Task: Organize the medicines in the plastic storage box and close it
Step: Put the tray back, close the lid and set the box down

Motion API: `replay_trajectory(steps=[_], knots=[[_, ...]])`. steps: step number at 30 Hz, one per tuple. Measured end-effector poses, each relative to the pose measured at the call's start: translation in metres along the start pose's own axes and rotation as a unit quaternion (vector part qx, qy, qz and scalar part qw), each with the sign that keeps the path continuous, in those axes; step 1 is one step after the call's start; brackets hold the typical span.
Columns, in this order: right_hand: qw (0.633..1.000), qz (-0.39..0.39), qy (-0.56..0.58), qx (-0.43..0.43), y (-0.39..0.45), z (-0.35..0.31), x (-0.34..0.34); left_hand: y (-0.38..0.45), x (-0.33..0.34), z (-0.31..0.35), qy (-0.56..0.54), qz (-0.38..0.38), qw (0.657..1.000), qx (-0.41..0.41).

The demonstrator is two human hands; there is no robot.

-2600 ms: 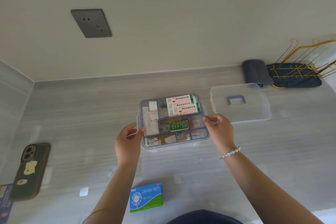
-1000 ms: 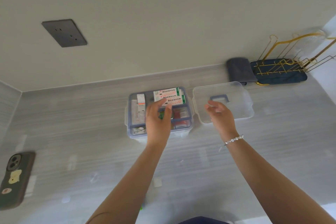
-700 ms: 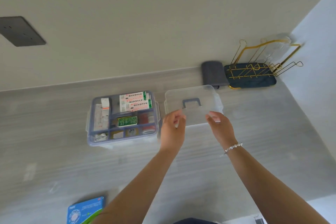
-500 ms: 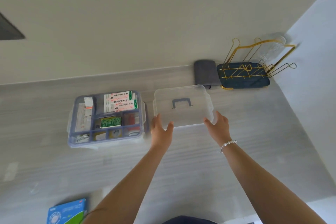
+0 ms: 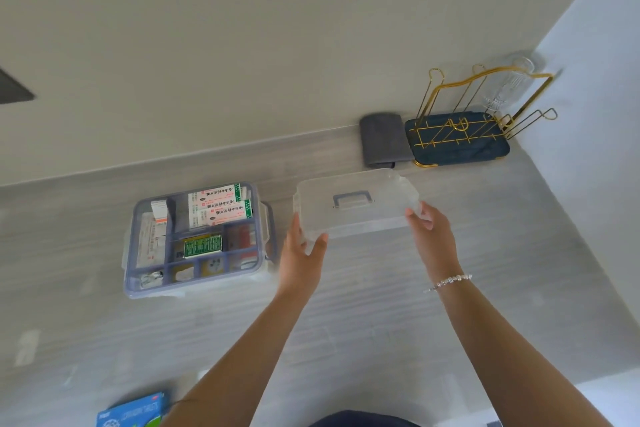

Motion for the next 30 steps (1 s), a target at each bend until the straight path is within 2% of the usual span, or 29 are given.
replay_trajectory(steps=[5,16,22,25,30], knots=[[0.994,0.07,0.078,-0.03,-0.034,-0.035,-0.036,-0.017,-0.02,0.029,-0.057,0.029,0.997,0.044],[0.971,0.1,0.18,-0.118,-0.091,-0.121,-0.035,-0.069,-0.133,0.072,-0.179,0.177,0.959,0.133],[0.955,0.124,0.214,-0.162,-0.103,-0.174,-0.016,-0.084,-0.188,0.08,-0.251,0.169,0.938,0.168],[0.962,0.122,0.188,-0.155,-0.104,-0.185,0.006,-0.079,-0.211,0.073,-0.249,0.154,0.943,0.16],[0.978,0.044,0.138,-0.147,-0.103,-0.193,0.068,-0.06,-0.264,0.038,-0.203,0.217,0.95,0.095]])
Point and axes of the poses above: each hand's wrist, its own y-axis towards the middle knuckle, its own x-axis out of the palm, z = x × y, the point moved 10 cm from there along y, towards the middle knuckle, and after that the axes turned 4 degrees about -x, right-handed, at the moved point
